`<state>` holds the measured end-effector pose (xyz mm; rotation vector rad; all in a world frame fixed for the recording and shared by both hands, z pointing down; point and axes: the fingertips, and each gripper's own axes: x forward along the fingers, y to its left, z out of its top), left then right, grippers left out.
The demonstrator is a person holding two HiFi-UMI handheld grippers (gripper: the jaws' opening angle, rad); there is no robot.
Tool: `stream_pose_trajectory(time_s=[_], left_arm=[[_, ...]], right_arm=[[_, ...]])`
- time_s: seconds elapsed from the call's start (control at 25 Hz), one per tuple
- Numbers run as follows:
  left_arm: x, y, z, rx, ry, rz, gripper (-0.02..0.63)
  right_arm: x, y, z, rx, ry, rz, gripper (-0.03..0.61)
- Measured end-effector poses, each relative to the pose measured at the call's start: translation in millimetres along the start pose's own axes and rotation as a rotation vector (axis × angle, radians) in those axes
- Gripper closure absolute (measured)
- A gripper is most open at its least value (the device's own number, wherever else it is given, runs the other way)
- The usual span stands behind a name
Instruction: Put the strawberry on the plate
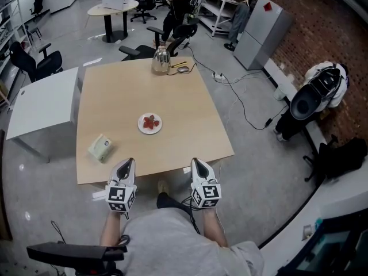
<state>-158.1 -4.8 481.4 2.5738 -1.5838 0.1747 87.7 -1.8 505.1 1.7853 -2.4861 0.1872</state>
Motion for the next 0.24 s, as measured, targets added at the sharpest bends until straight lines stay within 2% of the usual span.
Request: stream_pose_trajectory(time_s=[0.24], left_arm=[[-4.4,1.9,-0.6,0.002,0.002,0.002,0.594]], right_arm=[[-2.9,3.5,-1.4,-0.005,0.003,-0.001,0.572]])
